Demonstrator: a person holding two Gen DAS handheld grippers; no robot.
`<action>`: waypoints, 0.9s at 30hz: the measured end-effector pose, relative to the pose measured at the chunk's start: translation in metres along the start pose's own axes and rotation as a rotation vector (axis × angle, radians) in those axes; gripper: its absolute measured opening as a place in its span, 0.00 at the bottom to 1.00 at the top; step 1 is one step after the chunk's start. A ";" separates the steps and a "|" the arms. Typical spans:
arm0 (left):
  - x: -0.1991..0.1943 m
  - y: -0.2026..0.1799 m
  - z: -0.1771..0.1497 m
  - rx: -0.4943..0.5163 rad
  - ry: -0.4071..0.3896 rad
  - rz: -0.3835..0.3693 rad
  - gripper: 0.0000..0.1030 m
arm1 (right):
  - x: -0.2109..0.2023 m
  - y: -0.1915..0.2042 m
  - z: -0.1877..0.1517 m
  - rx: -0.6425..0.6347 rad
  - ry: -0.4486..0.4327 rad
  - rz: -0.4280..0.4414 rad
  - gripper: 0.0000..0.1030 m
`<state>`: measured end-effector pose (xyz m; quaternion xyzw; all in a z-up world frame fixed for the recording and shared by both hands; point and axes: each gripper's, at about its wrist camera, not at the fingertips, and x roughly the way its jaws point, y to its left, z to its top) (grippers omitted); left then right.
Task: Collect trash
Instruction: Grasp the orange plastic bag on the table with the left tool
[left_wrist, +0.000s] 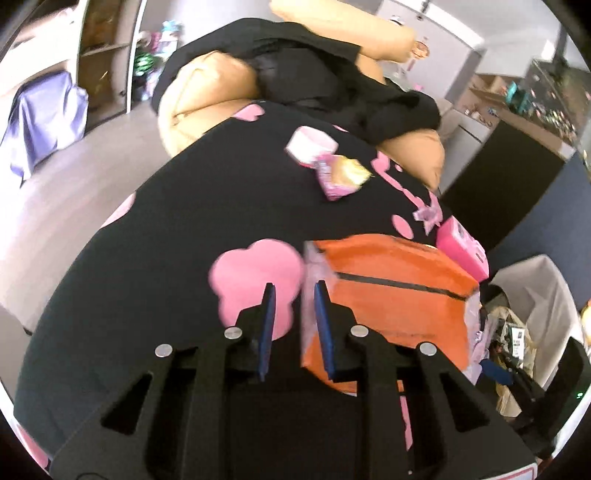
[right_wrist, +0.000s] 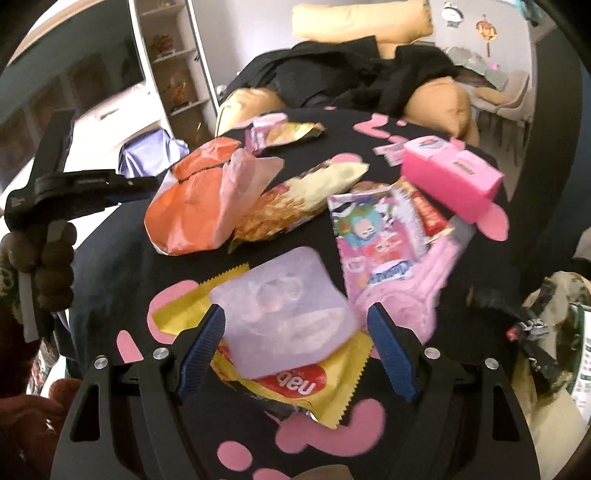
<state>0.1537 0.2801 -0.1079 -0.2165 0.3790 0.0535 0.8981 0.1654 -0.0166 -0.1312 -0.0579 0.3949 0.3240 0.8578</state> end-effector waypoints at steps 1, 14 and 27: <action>-0.001 0.004 -0.002 -0.008 0.001 -0.001 0.20 | 0.005 0.003 0.001 -0.005 0.018 0.007 0.73; -0.013 0.012 -0.011 -0.009 -0.024 -0.089 0.38 | 0.021 0.009 0.000 0.013 0.113 0.014 0.74; -0.015 0.014 -0.017 -0.024 -0.011 -0.108 0.44 | 0.001 0.020 -0.020 0.000 0.176 0.027 0.74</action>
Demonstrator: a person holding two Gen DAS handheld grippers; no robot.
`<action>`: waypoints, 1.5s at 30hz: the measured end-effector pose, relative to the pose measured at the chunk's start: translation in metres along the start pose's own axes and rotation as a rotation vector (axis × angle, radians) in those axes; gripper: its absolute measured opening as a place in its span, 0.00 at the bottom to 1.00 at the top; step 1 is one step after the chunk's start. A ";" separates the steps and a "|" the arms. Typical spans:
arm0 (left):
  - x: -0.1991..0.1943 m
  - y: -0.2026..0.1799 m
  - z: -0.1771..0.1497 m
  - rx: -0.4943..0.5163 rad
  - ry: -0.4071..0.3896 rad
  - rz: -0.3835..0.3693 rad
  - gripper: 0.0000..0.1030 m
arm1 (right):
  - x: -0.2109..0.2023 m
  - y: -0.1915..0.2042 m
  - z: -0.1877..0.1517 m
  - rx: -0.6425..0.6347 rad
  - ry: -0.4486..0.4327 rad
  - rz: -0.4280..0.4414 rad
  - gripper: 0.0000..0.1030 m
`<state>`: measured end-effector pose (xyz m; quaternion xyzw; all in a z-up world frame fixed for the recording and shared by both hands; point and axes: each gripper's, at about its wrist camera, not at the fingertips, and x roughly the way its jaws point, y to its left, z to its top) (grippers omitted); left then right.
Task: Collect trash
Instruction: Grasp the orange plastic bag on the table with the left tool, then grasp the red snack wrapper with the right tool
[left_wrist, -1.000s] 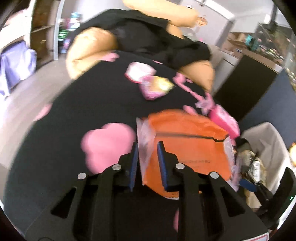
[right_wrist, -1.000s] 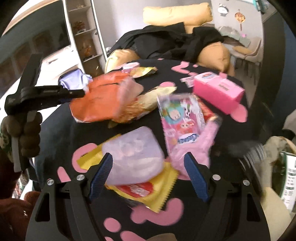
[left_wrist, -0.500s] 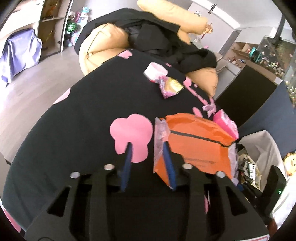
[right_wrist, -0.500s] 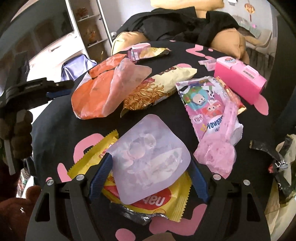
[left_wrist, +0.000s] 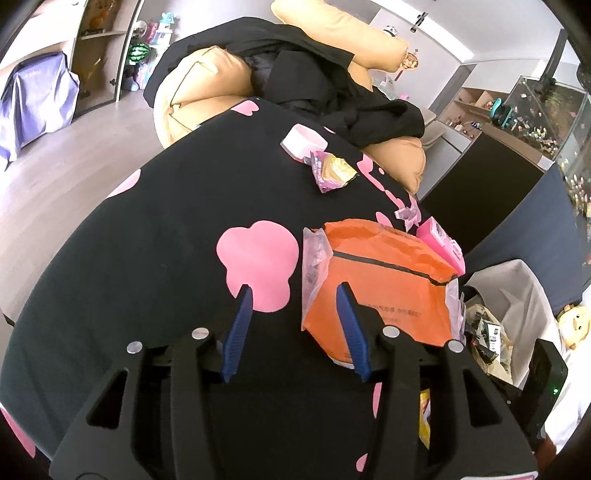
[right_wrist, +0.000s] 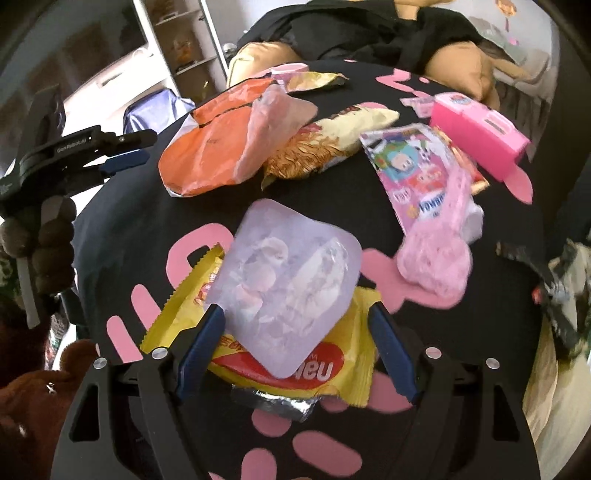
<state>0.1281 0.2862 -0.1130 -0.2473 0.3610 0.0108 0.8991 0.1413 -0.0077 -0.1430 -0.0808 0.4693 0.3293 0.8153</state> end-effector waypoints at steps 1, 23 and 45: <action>0.000 -0.001 0.000 0.000 0.001 -0.001 0.45 | -0.001 0.001 -0.003 -0.010 0.004 -0.007 0.74; -0.005 -0.007 -0.004 -0.008 -0.005 0.000 0.51 | -0.032 -0.002 -0.011 -0.075 -0.102 -0.141 0.75; -0.003 -0.011 -0.007 0.012 0.001 0.012 0.51 | -0.009 0.006 0.027 -0.049 -0.126 -0.047 0.08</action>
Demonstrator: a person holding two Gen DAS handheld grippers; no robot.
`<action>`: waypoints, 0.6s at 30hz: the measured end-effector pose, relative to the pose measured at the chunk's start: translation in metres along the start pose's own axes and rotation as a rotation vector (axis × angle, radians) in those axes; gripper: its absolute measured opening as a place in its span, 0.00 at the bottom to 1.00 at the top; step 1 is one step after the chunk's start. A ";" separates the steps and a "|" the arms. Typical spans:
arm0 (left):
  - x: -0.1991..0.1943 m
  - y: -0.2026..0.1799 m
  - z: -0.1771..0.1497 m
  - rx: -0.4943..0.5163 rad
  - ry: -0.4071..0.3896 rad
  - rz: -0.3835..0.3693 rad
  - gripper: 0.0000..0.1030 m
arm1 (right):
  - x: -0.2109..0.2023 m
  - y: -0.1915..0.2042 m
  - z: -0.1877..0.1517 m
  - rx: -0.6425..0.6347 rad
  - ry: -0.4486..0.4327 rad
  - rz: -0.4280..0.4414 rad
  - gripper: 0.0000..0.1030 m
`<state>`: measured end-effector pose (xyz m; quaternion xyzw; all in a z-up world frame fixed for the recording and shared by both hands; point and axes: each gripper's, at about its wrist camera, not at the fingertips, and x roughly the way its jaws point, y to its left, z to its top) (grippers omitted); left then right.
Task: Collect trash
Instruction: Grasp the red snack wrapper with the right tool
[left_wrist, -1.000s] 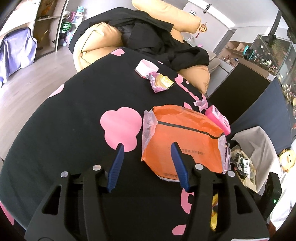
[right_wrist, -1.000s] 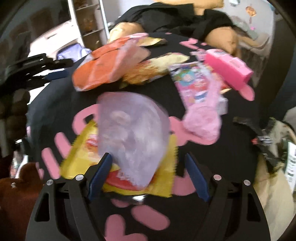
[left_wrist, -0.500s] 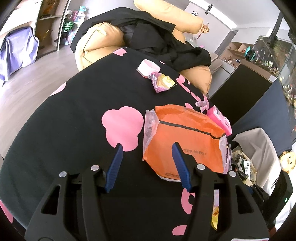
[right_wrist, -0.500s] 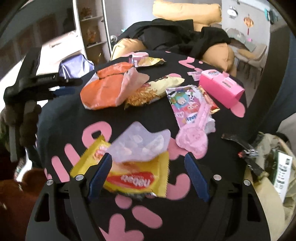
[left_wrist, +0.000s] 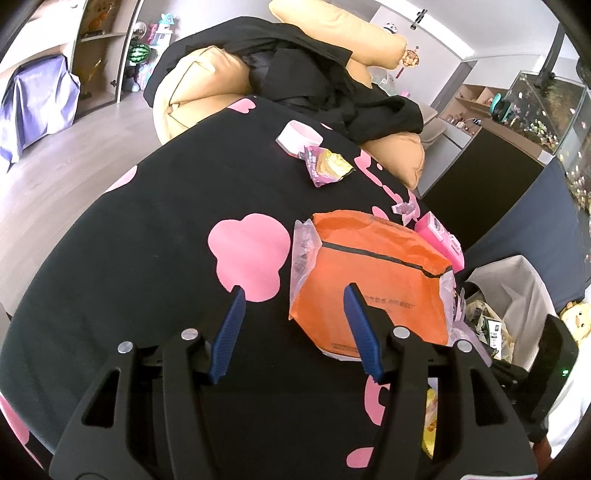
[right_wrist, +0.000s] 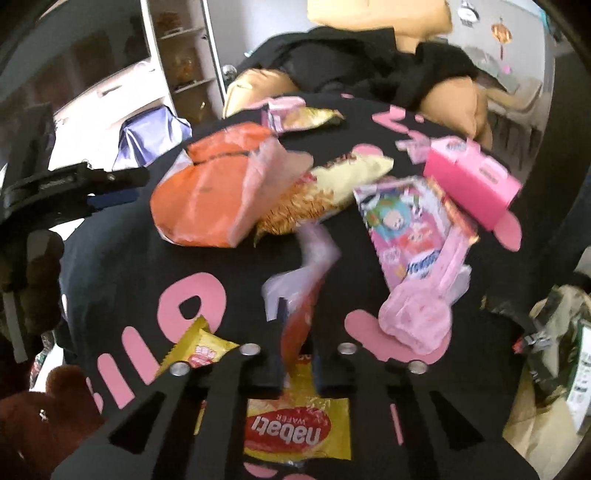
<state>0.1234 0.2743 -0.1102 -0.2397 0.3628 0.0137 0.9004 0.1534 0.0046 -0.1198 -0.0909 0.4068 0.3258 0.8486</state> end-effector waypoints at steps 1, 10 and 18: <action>0.000 -0.001 0.000 0.004 0.000 -0.003 0.51 | -0.006 -0.002 0.001 0.009 -0.014 0.008 0.08; 0.017 -0.015 0.007 0.068 -0.002 0.058 0.54 | -0.046 -0.035 0.007 0.096 -0.091 -0.006 0.07; 0.055 -0.022 0.015 0.086 0.060 0.106 0.42 | -0.058 -0.056 -0.006 0.140 -0.117 -0.021 0.07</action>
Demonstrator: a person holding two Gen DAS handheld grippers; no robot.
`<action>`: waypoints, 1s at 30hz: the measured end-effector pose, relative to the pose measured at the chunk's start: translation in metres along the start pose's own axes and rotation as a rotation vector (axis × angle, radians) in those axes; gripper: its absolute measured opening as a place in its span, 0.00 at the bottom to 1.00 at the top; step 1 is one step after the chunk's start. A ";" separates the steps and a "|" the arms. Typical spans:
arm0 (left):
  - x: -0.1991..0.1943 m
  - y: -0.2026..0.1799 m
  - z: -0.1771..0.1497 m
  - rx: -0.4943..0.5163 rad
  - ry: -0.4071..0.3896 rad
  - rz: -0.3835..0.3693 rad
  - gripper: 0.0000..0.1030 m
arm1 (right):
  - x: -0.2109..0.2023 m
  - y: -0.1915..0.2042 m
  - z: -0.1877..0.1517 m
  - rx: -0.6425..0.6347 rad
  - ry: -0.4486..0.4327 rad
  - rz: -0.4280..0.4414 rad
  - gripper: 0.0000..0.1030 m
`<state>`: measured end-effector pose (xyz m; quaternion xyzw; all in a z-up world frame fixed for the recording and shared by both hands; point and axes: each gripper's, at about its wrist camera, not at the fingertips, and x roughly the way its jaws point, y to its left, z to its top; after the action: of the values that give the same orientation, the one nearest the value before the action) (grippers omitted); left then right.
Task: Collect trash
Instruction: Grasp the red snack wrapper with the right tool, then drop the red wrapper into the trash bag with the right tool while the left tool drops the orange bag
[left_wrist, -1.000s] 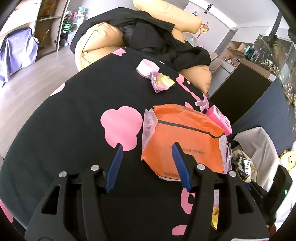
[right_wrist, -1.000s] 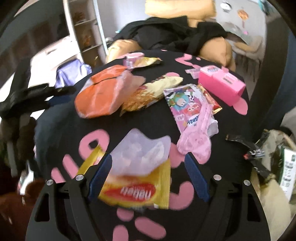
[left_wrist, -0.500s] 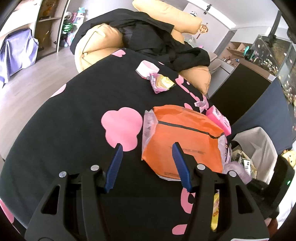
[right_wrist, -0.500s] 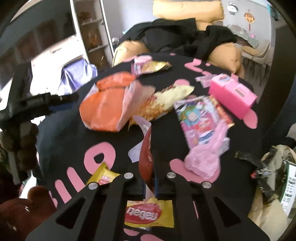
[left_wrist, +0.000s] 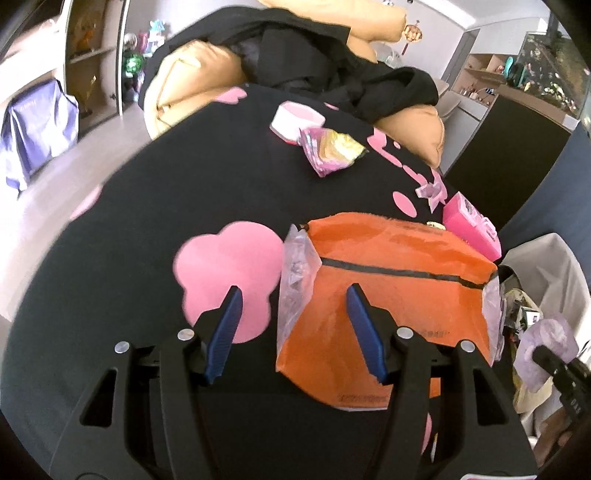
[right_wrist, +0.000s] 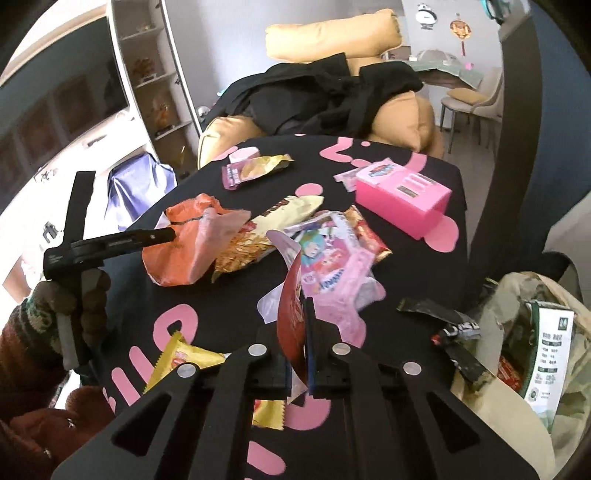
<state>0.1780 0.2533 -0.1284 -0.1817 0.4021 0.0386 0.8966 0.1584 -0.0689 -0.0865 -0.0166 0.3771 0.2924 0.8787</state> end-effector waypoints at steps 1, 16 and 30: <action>0.002 -0.001 0.000 -0.001 0.010 -0.019 0.33 | -0.002 -0.003 -0.001 0.005 -0.004 0.000 0.07; -0.103 -0.109 0.044 0.198 -0.236 -0.070 0.13 | -0.069 -0.047 0.010 0.027 -0.174 -0.039 0.07; -0.065 -0.297 0.037 0.429 -0.164 -0.294 0.13 | -0.159 -0.157 -0.016 0.158 -0.270 -0.284 0.07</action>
<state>0.2237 -0.0050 0.0295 -0.0400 0.2964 -0.1635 0.9401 0.1439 -0.2831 -0.0215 0.0386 0.2714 0.1349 0.9522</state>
